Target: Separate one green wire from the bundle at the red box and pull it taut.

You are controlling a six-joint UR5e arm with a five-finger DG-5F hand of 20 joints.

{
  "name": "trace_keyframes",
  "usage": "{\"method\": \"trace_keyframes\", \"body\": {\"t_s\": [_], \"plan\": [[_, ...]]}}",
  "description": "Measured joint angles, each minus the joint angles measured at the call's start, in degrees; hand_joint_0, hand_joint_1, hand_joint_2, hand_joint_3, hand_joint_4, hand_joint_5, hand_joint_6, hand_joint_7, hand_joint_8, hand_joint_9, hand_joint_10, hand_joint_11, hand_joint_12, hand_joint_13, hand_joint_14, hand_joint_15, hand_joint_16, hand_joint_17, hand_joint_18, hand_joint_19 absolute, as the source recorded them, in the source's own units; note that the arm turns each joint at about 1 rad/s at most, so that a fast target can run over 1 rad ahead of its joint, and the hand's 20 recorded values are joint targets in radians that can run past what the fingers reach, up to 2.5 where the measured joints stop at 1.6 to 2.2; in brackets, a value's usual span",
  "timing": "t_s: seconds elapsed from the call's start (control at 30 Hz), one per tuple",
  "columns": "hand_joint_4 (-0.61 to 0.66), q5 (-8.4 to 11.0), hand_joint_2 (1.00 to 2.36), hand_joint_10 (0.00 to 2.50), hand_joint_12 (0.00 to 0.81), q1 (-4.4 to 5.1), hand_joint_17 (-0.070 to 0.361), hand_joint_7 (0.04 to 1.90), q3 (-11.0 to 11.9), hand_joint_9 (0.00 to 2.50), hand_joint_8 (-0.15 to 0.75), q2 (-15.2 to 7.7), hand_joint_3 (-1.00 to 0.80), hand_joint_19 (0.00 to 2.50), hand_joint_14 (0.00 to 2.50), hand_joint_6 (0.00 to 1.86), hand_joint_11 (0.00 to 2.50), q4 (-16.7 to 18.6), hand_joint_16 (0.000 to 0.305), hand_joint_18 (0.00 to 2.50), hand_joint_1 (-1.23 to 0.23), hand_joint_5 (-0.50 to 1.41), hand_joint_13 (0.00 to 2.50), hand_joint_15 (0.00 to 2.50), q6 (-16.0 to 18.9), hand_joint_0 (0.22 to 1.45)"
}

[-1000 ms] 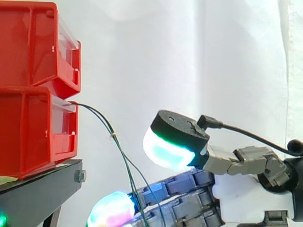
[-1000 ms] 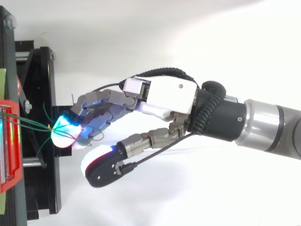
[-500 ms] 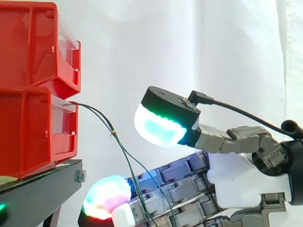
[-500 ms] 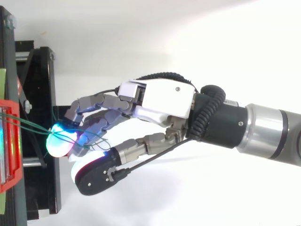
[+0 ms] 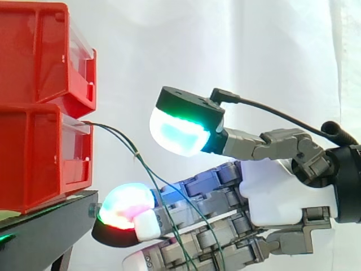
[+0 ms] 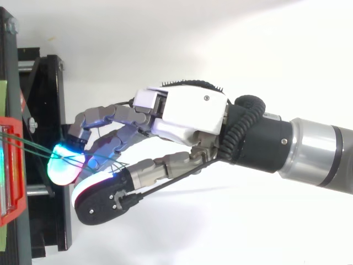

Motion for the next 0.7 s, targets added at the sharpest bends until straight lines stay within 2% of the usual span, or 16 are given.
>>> {"method": "trace_keyframes", "body": {"t_s": [0.5, 0.7], "plan": [[0.12, -0.39, 1.01, 0.01, 0.314, -0.29, 0.098, 1.24, 1.2, 0.95, 0.212, 0.1, -0.38, 0.36, 0.01, 0.50, 0.43, -1.5, 0.043, 0.42, -0.71, -0.08, 0.63, 0.33, 1.8, 0.59], [0.10, -0.37, 1.01, 0.02, 0.315, -0.54, 0.098, 1.29, 1.6, 0.95, 0.211, 0.3, -0.38, 0.37, 0.01, 0.50, 0.42, -4.1, 0.043, 0.42, -0.71, -0.08, 0.64, 0.34, 2.7, 0.59]]}}
